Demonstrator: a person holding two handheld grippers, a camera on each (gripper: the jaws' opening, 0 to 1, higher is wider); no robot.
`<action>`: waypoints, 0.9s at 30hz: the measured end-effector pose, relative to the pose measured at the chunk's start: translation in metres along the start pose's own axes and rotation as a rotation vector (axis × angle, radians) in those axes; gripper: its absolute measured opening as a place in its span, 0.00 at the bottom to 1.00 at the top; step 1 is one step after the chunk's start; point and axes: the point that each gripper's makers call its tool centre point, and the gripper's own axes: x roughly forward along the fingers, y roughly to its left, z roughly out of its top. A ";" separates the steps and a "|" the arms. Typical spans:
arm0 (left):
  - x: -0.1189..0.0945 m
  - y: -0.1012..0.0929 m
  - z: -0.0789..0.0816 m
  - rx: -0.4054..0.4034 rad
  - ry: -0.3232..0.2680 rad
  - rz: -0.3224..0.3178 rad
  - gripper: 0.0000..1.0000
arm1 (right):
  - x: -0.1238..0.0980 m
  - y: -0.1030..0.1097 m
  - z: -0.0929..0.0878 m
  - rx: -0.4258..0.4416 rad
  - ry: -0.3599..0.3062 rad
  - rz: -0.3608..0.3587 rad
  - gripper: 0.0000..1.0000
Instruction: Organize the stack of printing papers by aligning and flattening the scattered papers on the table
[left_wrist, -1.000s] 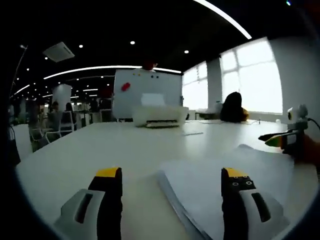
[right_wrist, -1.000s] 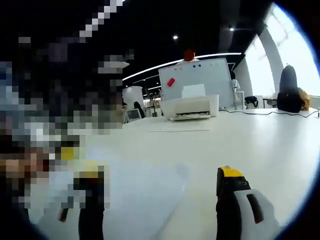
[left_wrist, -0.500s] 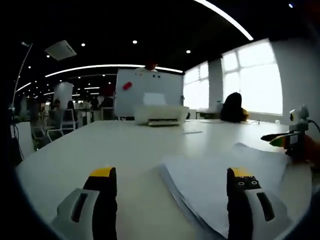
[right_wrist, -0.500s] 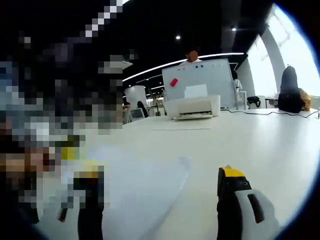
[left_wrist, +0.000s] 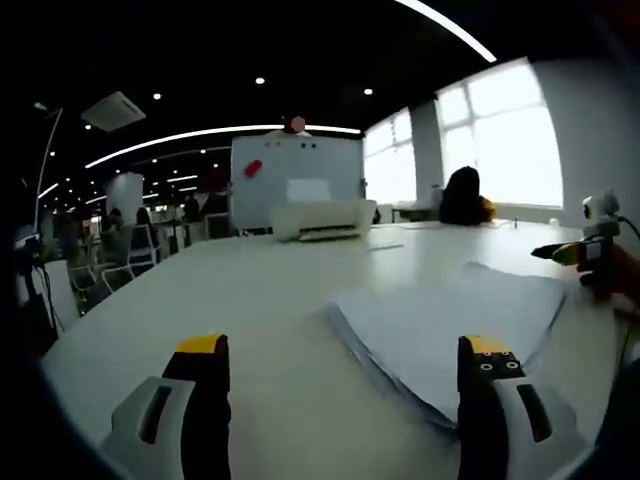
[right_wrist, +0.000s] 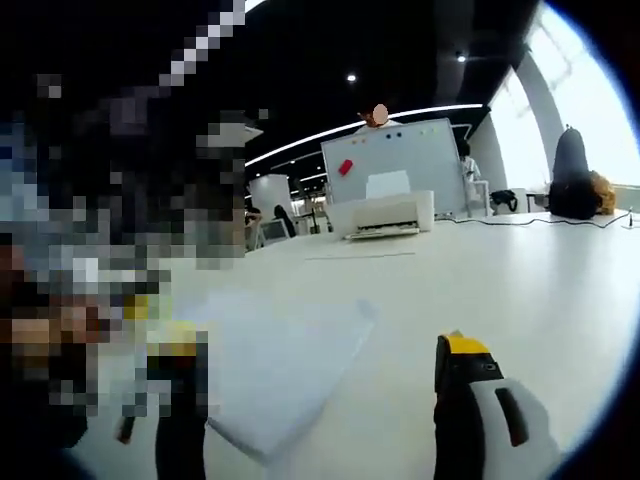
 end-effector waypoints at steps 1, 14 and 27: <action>-0.002 0.001 -0.001 0.001 0.005 0.000 0.97 | -0.002 0.000 0.000 0.002 0.001 -0.001 0.90; -0.040 -0.005 0.005 0.014 0.033 -0.040 0.97 | -0.035 0.001 0.001 -0.046 0.035 -0.039 0.90; -0.069 -0.014 0.017 0.019 0.076 -0.082 0.97 | -0.064 -0.006 0.005 -0.039 0.095 -0.042 0.90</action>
